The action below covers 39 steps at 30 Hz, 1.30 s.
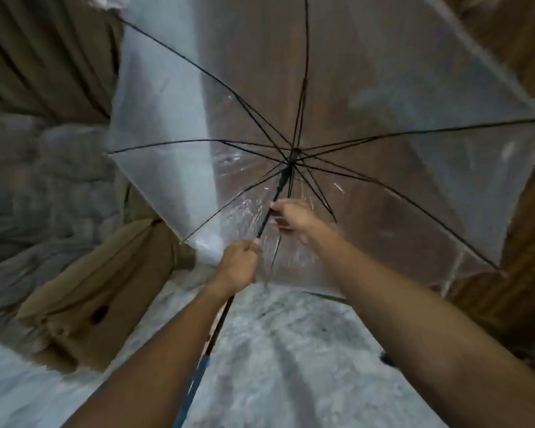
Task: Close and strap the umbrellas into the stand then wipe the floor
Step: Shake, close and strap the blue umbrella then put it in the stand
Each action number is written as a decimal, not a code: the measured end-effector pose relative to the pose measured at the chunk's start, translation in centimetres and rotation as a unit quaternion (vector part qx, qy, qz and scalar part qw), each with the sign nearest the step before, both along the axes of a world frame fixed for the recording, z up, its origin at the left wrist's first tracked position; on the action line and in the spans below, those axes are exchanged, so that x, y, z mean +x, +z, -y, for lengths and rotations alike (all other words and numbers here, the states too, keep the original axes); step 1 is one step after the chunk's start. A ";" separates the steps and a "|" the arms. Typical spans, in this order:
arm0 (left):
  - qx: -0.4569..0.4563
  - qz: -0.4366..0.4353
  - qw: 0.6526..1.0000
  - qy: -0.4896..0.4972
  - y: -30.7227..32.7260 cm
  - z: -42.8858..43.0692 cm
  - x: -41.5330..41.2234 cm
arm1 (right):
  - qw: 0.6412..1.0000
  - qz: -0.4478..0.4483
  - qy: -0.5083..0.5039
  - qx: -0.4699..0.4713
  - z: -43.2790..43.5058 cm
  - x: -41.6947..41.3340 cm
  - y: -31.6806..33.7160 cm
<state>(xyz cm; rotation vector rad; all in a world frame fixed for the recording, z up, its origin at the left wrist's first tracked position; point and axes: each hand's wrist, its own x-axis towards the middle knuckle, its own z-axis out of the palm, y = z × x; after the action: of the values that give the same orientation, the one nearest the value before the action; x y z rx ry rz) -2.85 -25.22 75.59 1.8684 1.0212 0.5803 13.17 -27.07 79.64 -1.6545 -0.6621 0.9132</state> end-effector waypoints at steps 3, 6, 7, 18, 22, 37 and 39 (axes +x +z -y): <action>0.005 0.032 0.997 -0.073 3.1 4.2 7.4 | 0.991 -0.041 -0.097 0.082 5.6 7.9 4.6; 0.003 0.069 0.985 -0.156 5.8 9.6 15.0 | 0.969 -0.071 -0.178 0.155 12.8 15.5 8.3; 0.008 0.068 0.982 -0.176 6.5 11.5 17.5 | 0.963 -0.071 -0.202 0.162 15.4 18.0 9.2; -0.039 0.068 0.920 -0.384 8.2 31.1 39.5 | 0.922 0.002 -0.364 0.133 40.6 40.5 13.0; -0.082 0.076 0.918 -0.381 9.0 35.5 44.7 | 0.896 0.013 -0.426 0.120 44.6 46.0 13.8; -0.129 0.100 0.869 -0.467 10.0 38.8 59.9 | 0.827 -0.017 -0.524 0.201 48.4 58.5 16.8; -0.129 0.097 0.868 -0.469 9.9 39.3 61.7 | 0.821 -0.010 -0.535 0.199 49.1 59.1 16.9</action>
<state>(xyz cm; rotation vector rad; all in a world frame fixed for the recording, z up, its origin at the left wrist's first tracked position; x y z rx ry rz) 58.87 -64.49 85.46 1.7547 -0.0212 0.0290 72.30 -76.15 96.50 -1.3124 0.1558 -0.0458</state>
